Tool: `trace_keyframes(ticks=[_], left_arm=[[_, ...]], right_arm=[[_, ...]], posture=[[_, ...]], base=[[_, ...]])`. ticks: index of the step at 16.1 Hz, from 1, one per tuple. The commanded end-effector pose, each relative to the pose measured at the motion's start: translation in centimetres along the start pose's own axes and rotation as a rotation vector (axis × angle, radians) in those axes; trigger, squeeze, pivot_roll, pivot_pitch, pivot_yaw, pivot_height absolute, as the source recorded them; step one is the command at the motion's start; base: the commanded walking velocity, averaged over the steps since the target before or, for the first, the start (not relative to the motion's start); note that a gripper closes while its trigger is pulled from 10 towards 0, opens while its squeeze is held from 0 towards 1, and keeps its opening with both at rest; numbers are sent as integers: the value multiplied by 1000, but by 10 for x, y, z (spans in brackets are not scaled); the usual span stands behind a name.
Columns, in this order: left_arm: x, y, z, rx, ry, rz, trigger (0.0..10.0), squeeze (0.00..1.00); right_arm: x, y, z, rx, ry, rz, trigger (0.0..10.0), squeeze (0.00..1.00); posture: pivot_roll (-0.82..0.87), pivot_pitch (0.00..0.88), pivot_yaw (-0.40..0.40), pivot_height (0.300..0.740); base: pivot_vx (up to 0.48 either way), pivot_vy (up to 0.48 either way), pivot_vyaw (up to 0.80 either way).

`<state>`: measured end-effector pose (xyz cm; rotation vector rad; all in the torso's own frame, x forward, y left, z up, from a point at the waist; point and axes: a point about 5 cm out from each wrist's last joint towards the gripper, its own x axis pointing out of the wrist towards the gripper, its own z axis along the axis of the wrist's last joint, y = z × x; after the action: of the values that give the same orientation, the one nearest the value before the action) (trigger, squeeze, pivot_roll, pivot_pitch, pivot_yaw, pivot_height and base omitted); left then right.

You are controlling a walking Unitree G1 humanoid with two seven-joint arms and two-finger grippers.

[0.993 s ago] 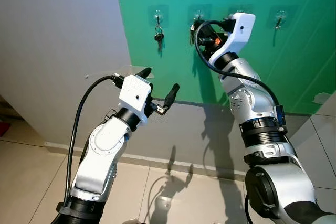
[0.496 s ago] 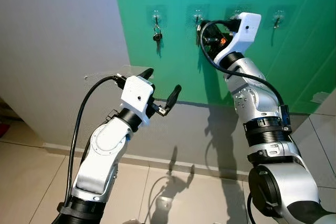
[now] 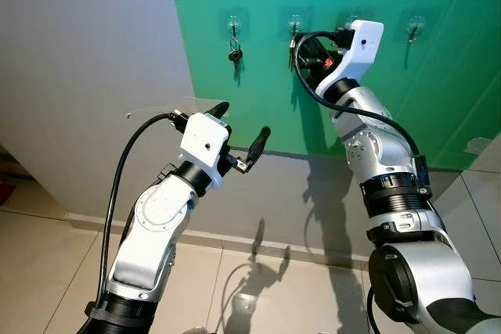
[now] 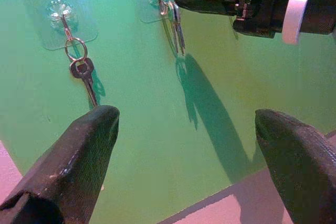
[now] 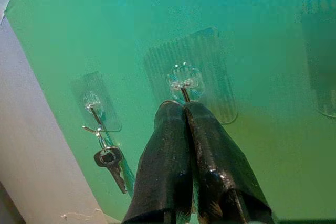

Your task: Hang keys on a hook

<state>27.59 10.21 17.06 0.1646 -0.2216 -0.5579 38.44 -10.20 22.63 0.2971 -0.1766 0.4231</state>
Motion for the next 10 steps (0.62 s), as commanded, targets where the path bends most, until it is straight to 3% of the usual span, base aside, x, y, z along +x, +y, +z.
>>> trace_keyframes(ticks=[1, 10], left_arm=[[1, 0, 1, 6, 3, -10, 10000, 0], [1, -1, 1, 2, 5, -18, 10000, 0]], right_arm=[[5, 5, 4, 6, -5, 16, 10000, 0], [13, -1, -4, -36, 75, -75, 10000, 0]], posture=[[-7, 0, 49, 740], [-3, 0, 48, 740]], base=[[0, 0, 0], [0, 0, 0]])
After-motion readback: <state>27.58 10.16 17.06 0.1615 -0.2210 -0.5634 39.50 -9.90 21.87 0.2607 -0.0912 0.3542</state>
